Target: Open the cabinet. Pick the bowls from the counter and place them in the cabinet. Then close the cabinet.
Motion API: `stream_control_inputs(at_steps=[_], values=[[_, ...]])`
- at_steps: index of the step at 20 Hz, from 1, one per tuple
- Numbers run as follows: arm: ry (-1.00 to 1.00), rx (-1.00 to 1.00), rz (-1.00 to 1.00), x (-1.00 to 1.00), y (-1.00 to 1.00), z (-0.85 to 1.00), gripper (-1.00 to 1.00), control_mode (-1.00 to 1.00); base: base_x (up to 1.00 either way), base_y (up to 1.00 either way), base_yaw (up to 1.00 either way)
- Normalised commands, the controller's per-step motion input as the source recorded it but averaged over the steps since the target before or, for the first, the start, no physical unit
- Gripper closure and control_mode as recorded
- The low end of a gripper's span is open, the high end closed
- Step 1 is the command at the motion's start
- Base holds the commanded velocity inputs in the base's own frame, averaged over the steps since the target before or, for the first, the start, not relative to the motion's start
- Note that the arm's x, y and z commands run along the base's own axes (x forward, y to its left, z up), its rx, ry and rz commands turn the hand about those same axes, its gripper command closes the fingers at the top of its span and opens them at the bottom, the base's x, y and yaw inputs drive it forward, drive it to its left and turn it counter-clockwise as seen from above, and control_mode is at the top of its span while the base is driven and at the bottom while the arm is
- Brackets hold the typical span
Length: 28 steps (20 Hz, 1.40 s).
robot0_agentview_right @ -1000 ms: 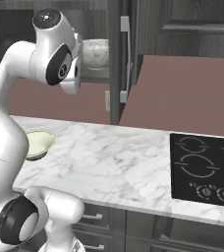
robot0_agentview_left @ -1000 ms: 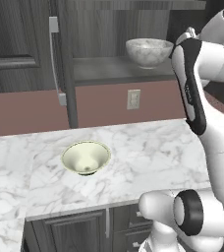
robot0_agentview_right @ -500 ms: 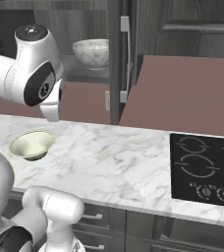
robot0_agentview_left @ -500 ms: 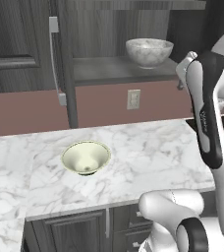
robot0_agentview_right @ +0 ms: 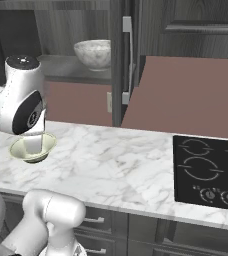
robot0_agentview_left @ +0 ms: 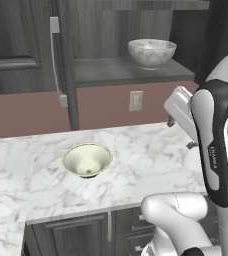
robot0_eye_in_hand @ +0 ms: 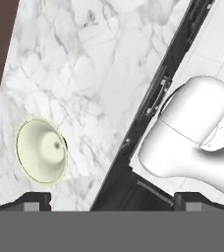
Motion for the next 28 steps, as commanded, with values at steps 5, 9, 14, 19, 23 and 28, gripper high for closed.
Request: stream_control_inputs(at_steps=[5, 9, 14, 19, 23, 28], values=[[0.09, 0.10, 0.19, -0.33, 0.32, -0.52, -1.00, -1.00, 0.00, 0.00, 0.00], [-0.01, 0.11, 0.22, -0.06, 0.23, -0.36, -1.00, -1.00, 0.00, 0.00, 0.00], [-0.16, 0.13, 0.26, 0.00, 0.03, -0.28, -1.00, -1.00, 0.00, 0.00, 0.00], [-0.25, 0.01, 0.19, 0.00, 0.01, -0.09, -1.00, -1.00, 0.00, 0.00, 0.00], [-0.27, 0.00, 0.08, 0.00, 0.13, -0.15, -1.00, -1.00, 0.00, 0.00, 0.00], [-0.16, 0.06, 0.00, 0.20, 0.23, -0.14, -1.00, -1.00, 0.00, 0.00, 0.00]])
